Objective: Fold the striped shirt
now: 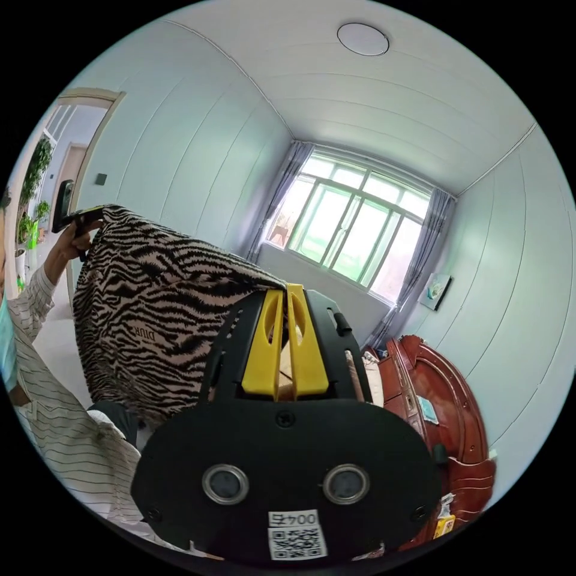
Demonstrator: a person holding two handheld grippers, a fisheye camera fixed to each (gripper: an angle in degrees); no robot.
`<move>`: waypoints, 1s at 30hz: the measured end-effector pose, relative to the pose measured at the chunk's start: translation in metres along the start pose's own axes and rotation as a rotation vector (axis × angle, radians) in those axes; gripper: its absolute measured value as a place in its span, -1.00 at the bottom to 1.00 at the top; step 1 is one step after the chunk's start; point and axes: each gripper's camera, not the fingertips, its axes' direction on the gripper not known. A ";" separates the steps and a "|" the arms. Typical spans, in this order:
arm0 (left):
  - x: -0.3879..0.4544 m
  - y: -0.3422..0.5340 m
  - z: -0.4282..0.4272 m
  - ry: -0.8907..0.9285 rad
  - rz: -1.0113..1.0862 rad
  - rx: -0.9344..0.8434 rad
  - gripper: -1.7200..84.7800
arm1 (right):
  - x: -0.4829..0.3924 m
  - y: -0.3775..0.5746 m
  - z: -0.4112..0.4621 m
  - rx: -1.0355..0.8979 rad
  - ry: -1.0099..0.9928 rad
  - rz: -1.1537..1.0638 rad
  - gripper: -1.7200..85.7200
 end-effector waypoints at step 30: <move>-0.416 0.478 0.727 -0.118 -0.485 -0.902 -0.96 | 0.091 0.133 0.817 -0.813 -0.226 0.450 -0.98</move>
